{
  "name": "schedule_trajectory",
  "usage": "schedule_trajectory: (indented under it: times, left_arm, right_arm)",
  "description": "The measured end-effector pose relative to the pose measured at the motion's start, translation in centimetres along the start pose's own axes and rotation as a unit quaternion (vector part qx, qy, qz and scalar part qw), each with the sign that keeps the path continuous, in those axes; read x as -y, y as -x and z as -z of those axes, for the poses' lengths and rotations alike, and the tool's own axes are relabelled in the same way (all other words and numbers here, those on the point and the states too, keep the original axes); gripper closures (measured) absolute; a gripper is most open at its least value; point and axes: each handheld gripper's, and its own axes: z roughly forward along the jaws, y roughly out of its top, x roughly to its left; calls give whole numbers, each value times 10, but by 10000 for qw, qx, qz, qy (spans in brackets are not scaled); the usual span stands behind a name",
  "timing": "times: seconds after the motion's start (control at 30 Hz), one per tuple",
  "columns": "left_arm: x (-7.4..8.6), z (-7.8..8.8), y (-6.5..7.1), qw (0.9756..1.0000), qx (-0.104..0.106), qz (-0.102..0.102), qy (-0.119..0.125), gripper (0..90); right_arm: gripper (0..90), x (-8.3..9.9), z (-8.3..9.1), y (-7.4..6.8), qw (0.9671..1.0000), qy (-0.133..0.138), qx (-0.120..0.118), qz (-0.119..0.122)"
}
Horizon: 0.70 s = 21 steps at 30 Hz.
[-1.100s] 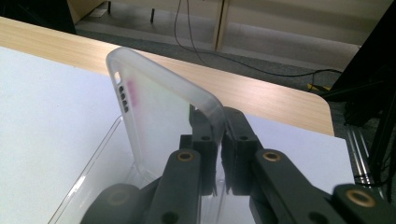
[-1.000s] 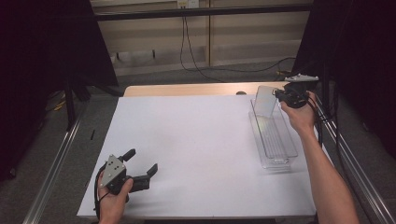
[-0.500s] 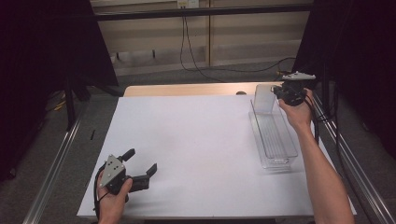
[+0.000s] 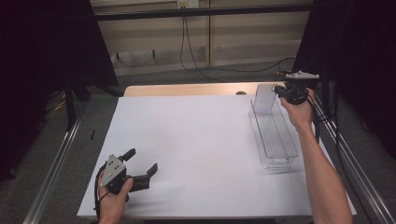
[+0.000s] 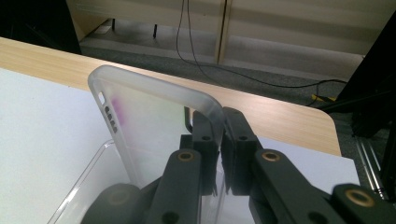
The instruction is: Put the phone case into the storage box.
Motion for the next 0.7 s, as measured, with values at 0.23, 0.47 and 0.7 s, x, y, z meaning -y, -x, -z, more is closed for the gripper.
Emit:
schedule_trajectory:
  times: [0.23, 0.47, 0.7]
  left_arm:
    - [0, 0, 0, 10000, 3, 11, -3, 38]
    - [0, 0, 0, 10000, -2, 7, -3, 38]
    - [0, 0, -1, 10000, -9, 3, 0, 39]
  right_arm:
    - [846, 1, -2, 2, 9999, 50, -26, -84]
    - [845, 0, -4, 5, 9997, 40, -43, -222]
    - [846, -2, -7, 2, 9995, 24, -83, -298]
